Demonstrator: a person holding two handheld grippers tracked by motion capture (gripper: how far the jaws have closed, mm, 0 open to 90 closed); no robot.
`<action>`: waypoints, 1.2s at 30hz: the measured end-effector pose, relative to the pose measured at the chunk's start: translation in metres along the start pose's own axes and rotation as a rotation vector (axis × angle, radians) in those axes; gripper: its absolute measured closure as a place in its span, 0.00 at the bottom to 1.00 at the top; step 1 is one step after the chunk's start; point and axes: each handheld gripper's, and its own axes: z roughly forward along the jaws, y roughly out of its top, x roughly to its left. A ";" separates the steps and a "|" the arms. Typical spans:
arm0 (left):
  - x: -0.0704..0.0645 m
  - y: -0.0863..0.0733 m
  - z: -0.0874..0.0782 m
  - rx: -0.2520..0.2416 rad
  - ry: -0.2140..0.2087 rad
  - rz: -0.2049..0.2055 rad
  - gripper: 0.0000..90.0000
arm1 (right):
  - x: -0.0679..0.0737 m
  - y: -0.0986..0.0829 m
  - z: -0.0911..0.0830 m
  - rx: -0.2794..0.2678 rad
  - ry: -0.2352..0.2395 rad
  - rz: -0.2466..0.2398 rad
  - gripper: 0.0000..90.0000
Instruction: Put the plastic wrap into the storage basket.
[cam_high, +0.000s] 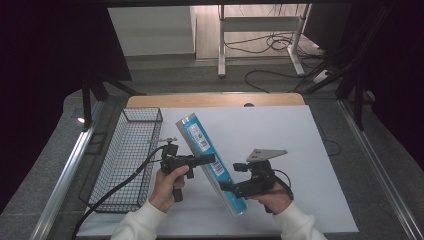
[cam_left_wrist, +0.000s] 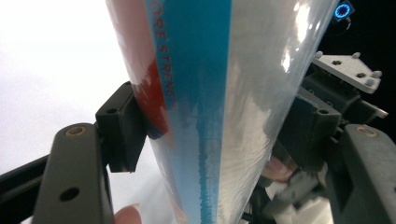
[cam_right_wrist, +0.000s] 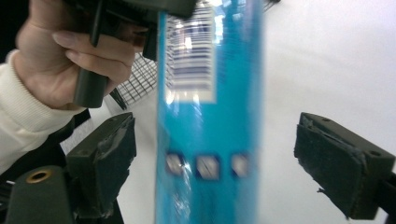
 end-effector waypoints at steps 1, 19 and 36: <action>-0.001 0.002 -0.004 -0.007 -0.007 0.000 0.36 | -0.002 -0.001 -0.006 -0.009 -0.010 -0.002 0.13; -0.015 0.032 -0.084 -0.079 0.092 0.050 0.36 | -0.054 -0.038 -0.054 0.012 -0.217 0.094 0.13; -0.020 0.050 -0.145 -0.092 0.193 0.084 0.36 | -0.063 -0.045 -0.051 0.050 -0.254 0.097 0.13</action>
